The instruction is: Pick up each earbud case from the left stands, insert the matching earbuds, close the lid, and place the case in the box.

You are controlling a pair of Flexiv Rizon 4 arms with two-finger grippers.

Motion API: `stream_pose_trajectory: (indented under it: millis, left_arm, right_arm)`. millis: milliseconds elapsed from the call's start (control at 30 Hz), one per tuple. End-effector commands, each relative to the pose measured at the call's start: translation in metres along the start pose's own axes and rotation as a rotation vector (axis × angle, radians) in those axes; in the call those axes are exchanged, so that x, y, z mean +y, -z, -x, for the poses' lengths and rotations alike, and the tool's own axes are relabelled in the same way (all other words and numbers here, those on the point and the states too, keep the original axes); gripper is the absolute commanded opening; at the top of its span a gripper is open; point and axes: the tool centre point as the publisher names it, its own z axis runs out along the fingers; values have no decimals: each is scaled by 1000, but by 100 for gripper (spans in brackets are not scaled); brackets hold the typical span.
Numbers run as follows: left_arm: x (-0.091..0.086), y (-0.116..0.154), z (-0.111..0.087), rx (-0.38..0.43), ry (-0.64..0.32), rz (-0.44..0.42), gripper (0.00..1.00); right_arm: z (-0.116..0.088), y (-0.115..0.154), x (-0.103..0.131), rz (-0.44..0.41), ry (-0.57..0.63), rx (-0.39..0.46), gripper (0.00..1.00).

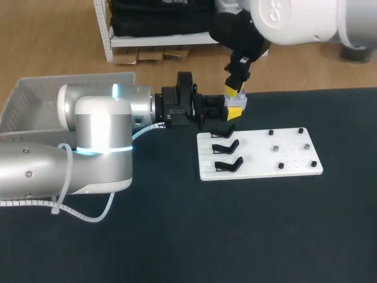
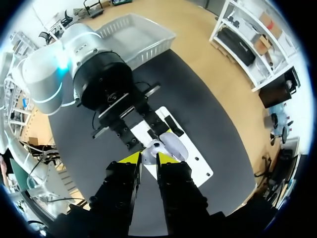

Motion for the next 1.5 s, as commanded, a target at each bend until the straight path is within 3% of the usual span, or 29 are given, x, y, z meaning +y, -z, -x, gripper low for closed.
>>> stream_pose_trajectory:
  millis: [33, 800, 1500]
  left_arm:
    - [-1, 0, -2, -8, -4, 5, 0]
    - [-1, 0, -2, -8, -4, 5, 0]
    - [-1, 0, -2, -8, -4, 5, 0]
  right_arm:
    - [3, 0, -3, 4, -11, 4, 0]
    - [2, -3, -7, 17, -113, 10, 0]
    - [4, -9, -7, 18, -109, 20, 0]
